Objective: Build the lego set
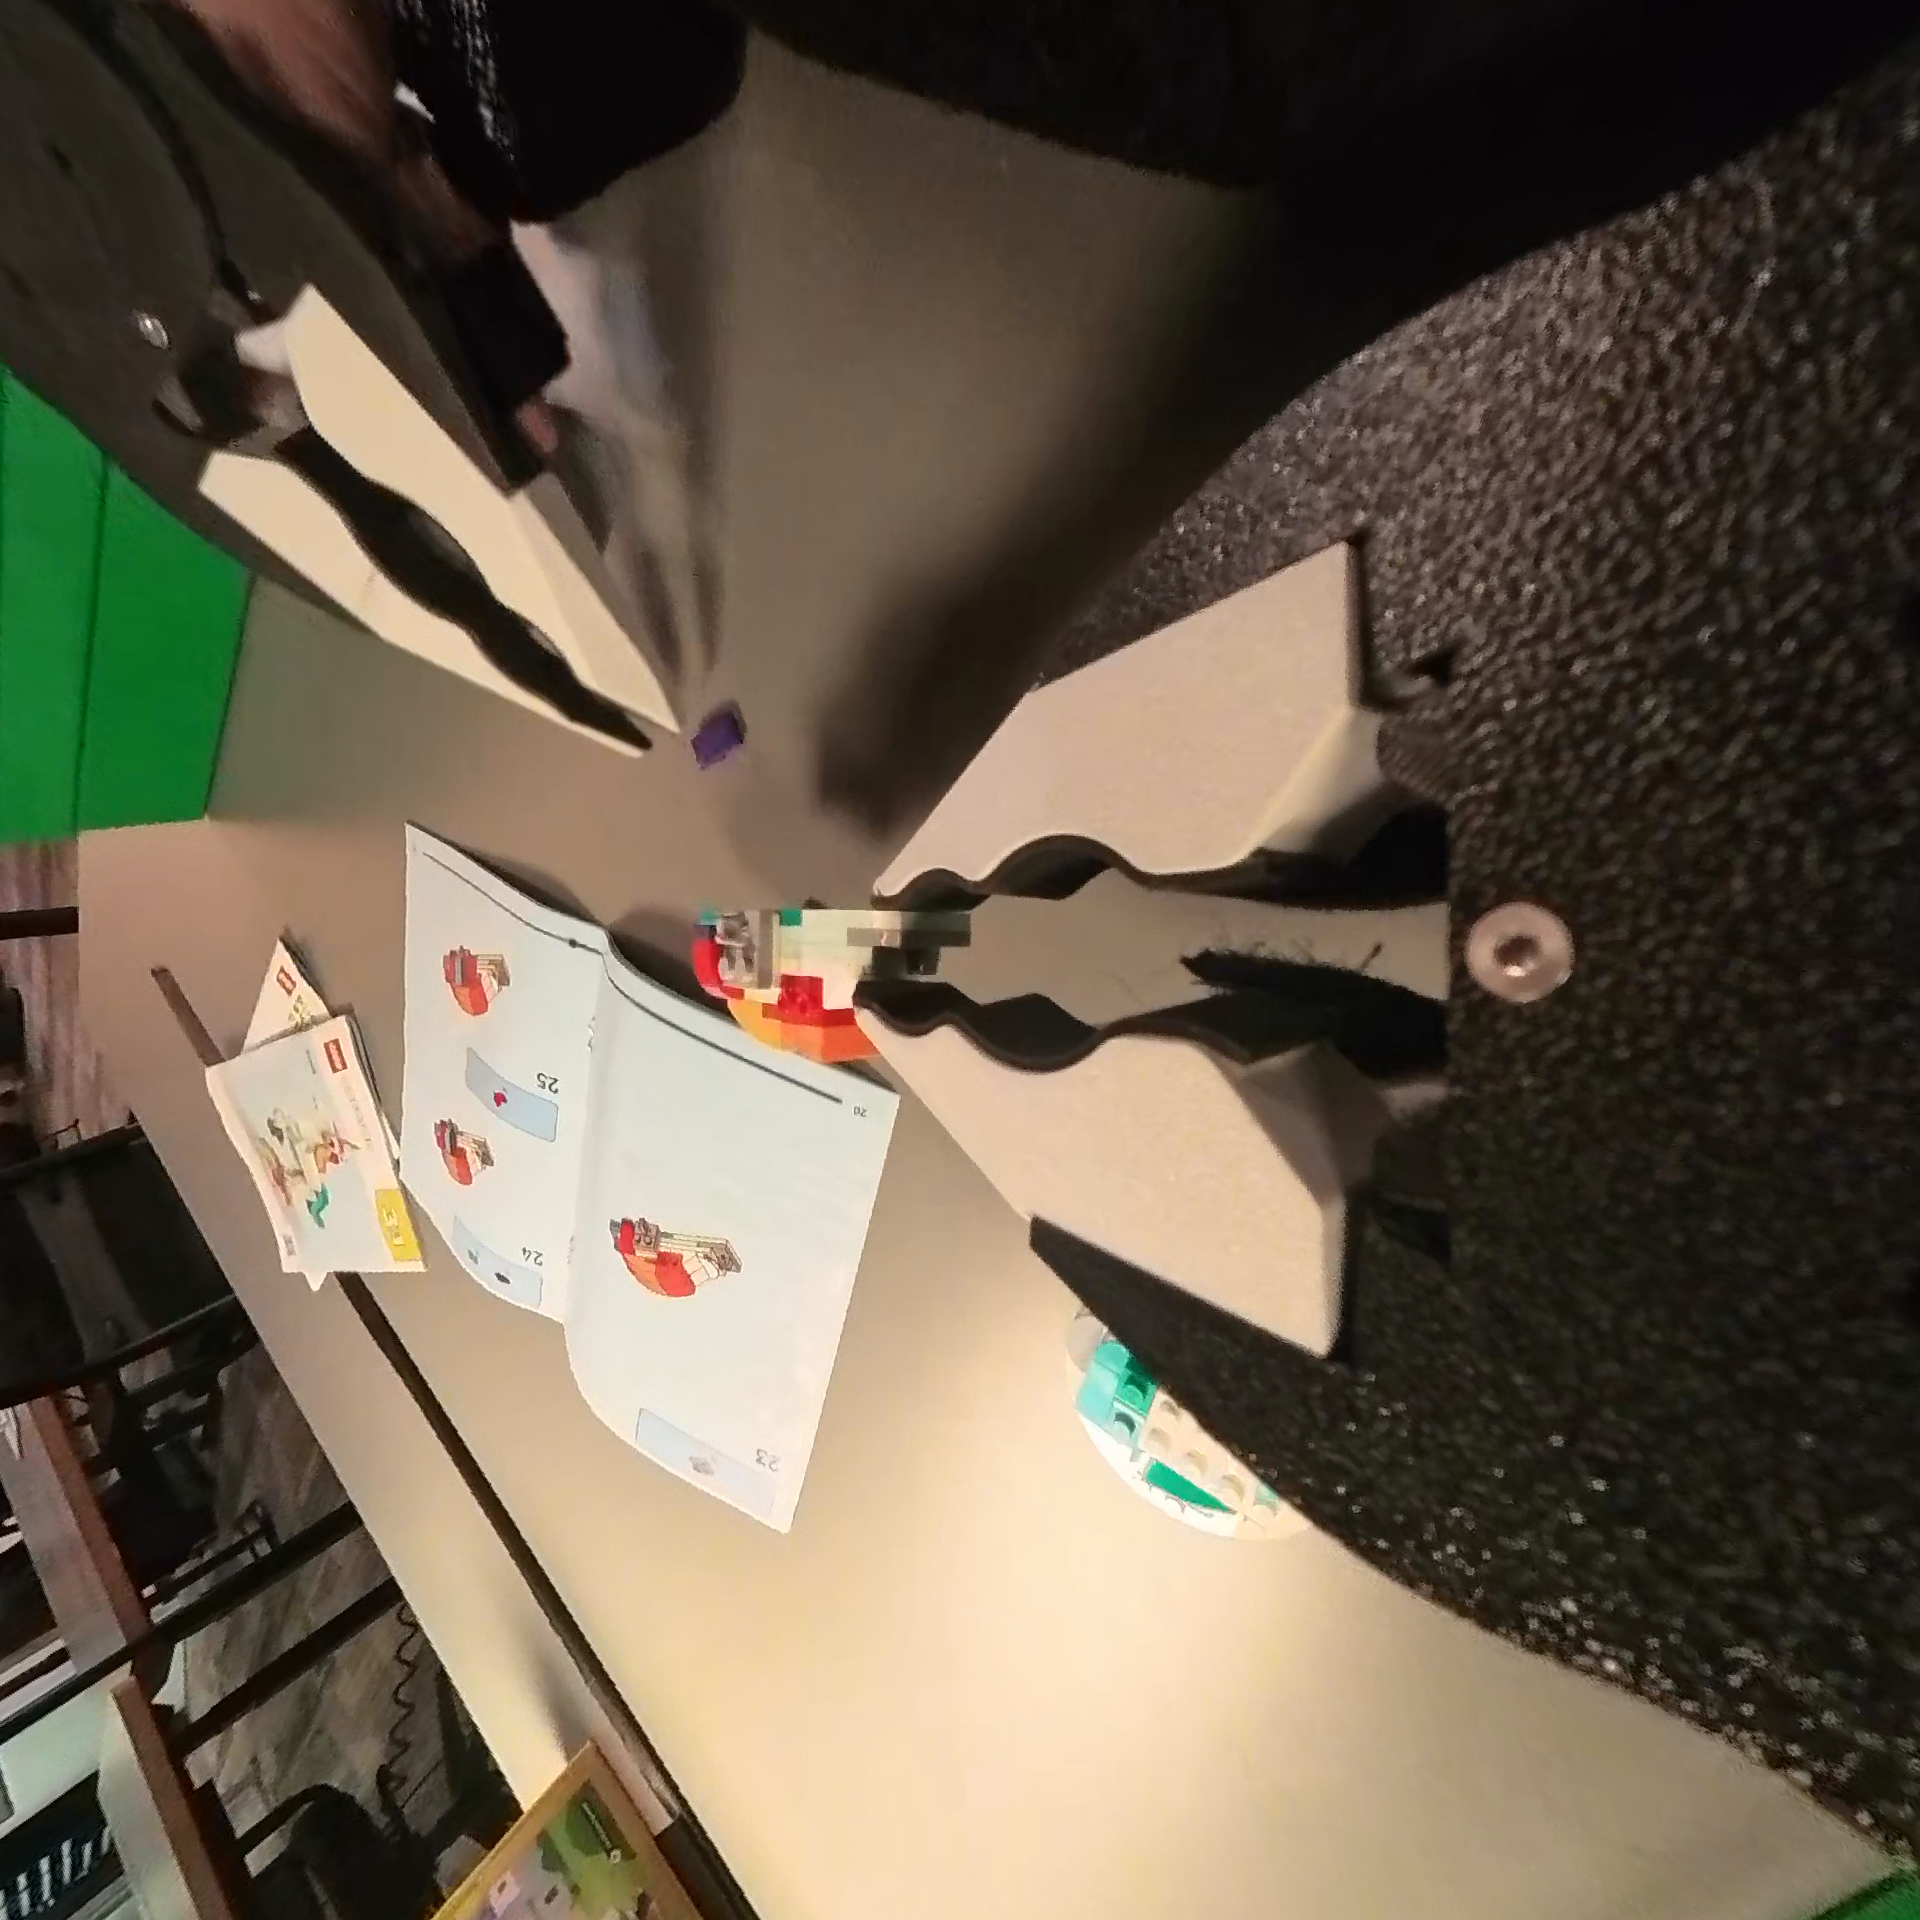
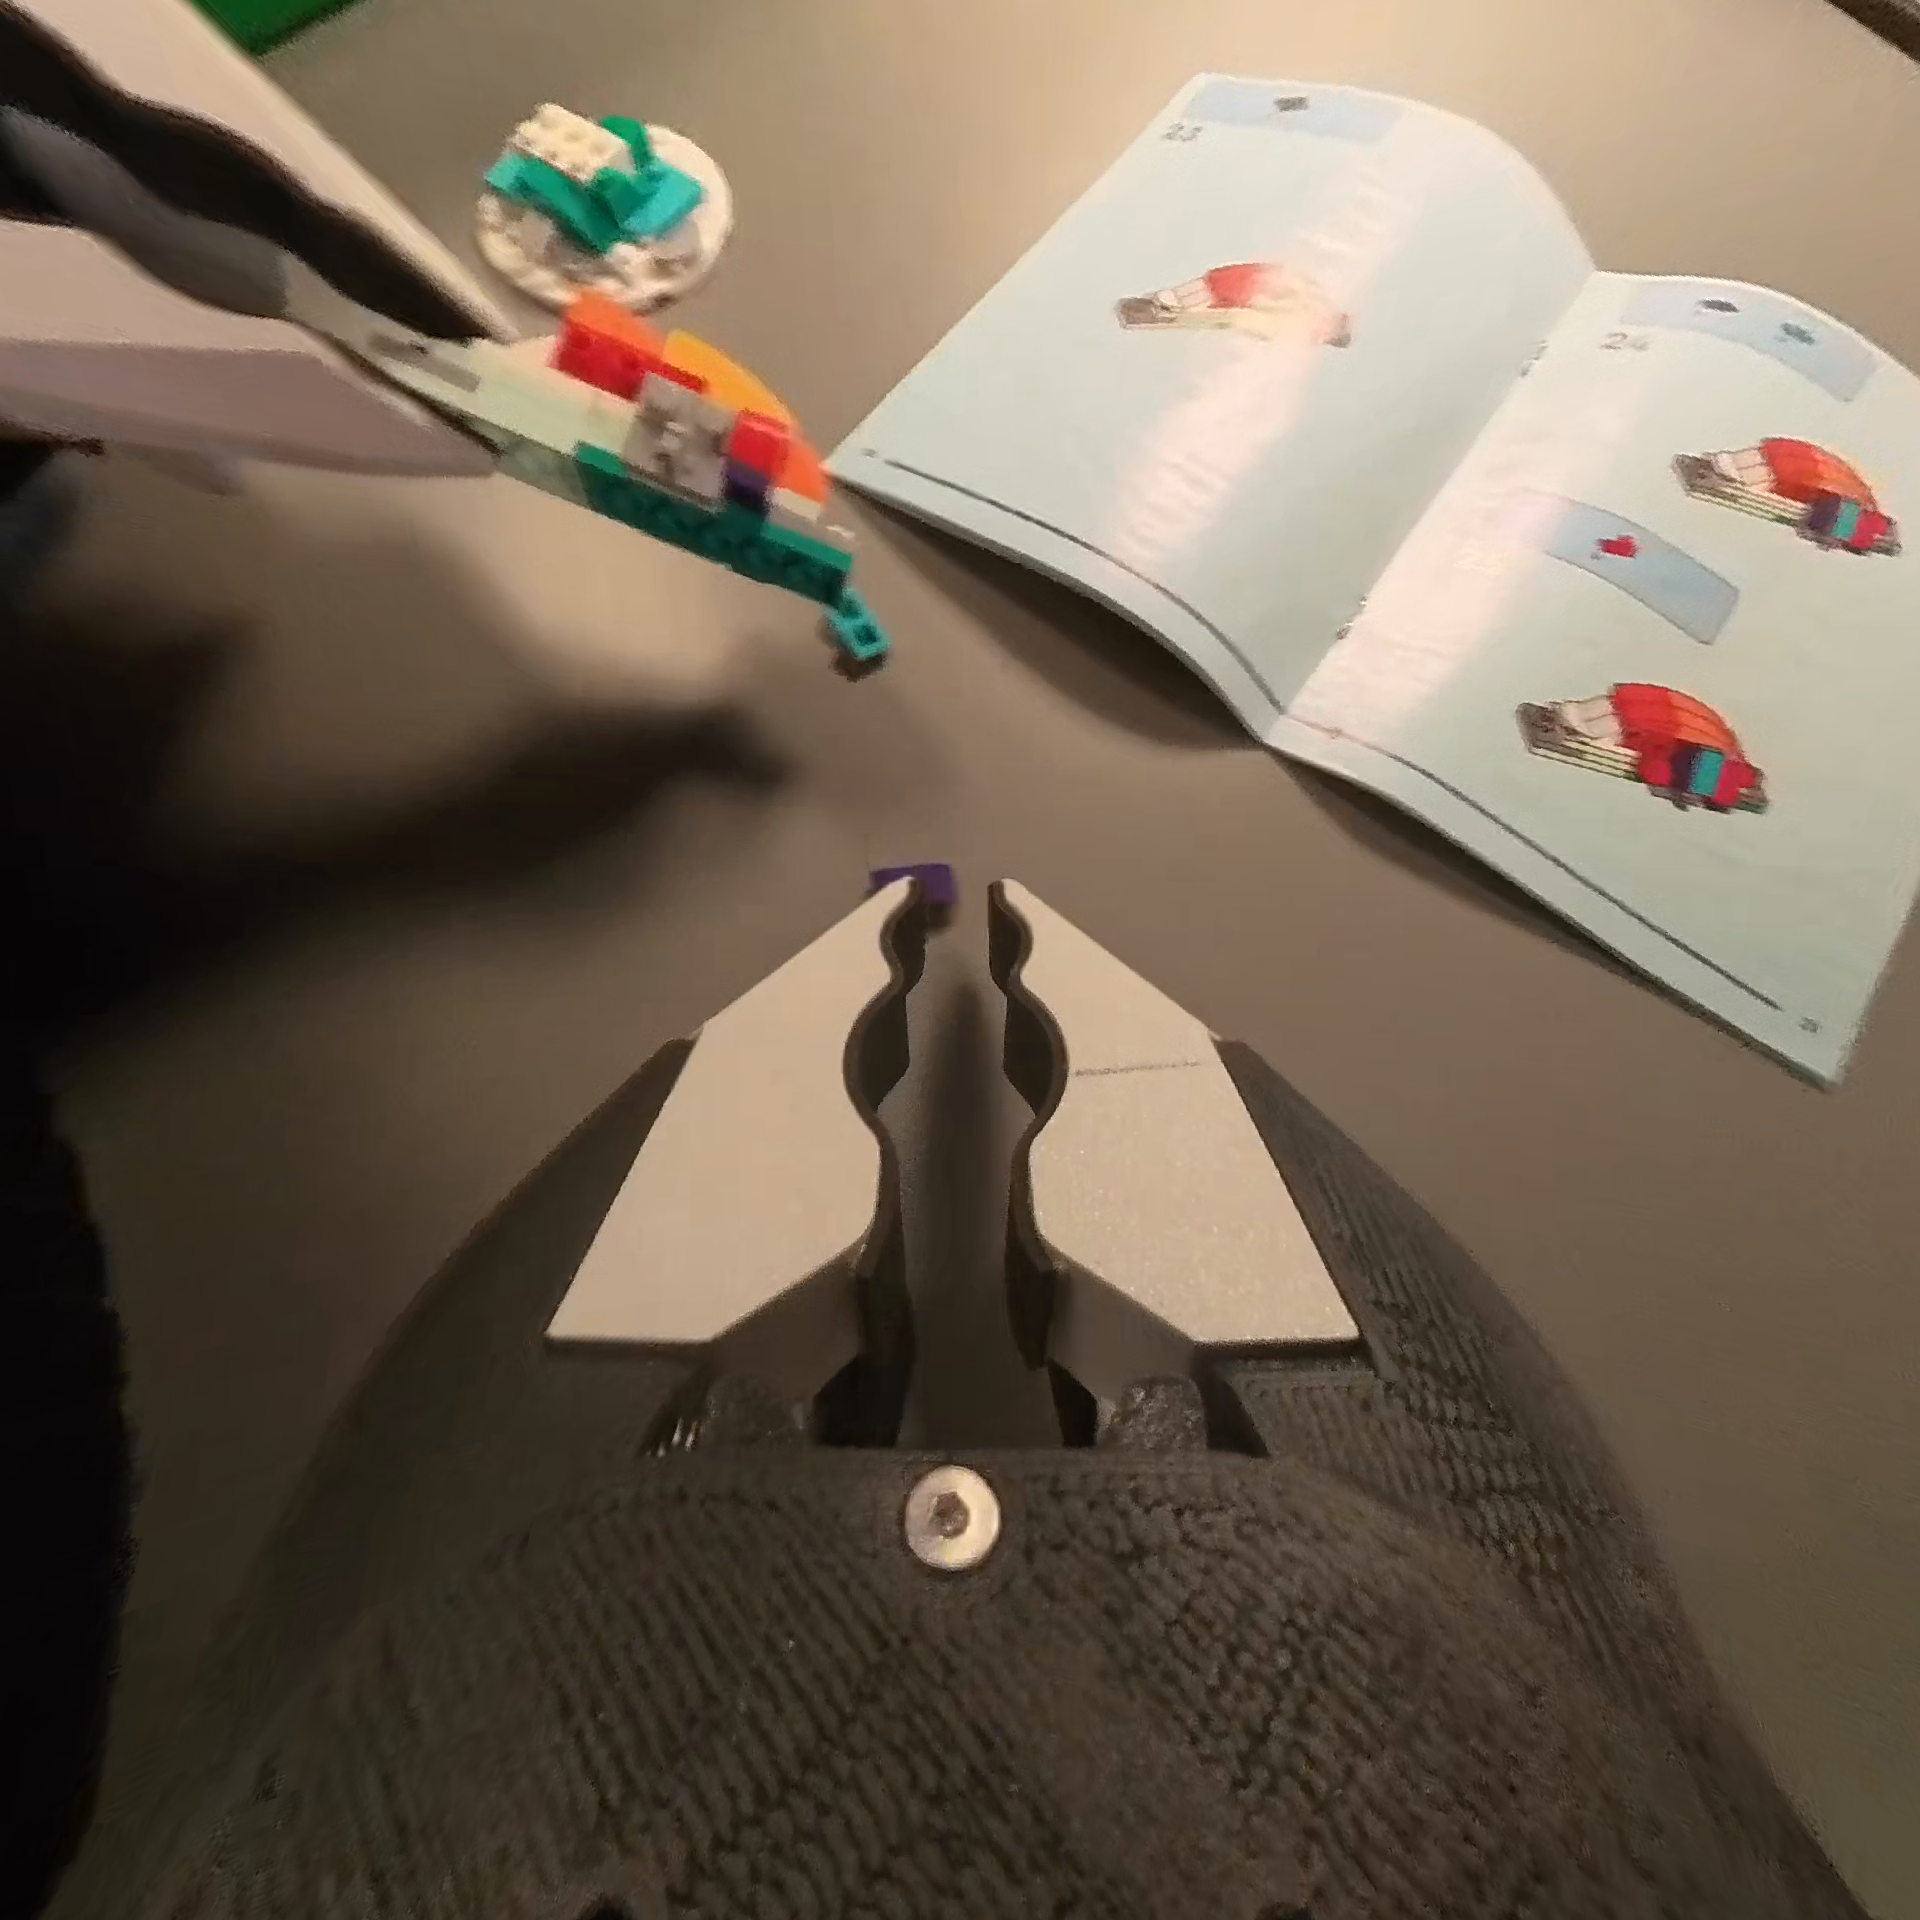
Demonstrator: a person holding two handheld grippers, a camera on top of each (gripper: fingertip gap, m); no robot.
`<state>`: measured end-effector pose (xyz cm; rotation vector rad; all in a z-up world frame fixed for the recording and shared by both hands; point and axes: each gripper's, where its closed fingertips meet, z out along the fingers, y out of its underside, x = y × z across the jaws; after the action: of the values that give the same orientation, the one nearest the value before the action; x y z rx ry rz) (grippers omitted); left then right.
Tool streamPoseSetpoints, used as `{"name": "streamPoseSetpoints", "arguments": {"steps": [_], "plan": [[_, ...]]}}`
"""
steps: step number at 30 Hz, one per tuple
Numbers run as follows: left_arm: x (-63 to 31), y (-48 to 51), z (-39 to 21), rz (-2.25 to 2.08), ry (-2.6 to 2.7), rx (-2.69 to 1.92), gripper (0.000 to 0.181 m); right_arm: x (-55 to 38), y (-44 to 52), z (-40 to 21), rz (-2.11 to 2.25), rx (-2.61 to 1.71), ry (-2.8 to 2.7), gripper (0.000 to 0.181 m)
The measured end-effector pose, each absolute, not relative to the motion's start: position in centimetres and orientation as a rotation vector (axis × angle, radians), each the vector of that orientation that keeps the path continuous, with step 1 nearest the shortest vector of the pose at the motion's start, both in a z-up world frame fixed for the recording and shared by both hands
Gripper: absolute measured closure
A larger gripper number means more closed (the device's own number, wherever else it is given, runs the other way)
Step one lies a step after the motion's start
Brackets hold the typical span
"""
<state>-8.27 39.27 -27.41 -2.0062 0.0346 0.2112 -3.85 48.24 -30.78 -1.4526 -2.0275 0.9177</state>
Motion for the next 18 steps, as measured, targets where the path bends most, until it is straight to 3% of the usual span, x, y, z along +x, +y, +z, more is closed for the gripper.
{"name": "streamPoseSetpoints", "arguments": {"steps": [6, 18], "plan": [[-8.1, 39.4, -27.5, 0.19, 0.045, -2.007, 0.171, -3.7, 47.0, -30.8, 0.962, -1.378, -2.077, 0.16], [-8.0, 39.3, -27.4, 0.193, 0.052, -2.007, 0.171, -2.7, 46.3, -31.7, 0.882, -1.586, -2.068, 0.158]]}}
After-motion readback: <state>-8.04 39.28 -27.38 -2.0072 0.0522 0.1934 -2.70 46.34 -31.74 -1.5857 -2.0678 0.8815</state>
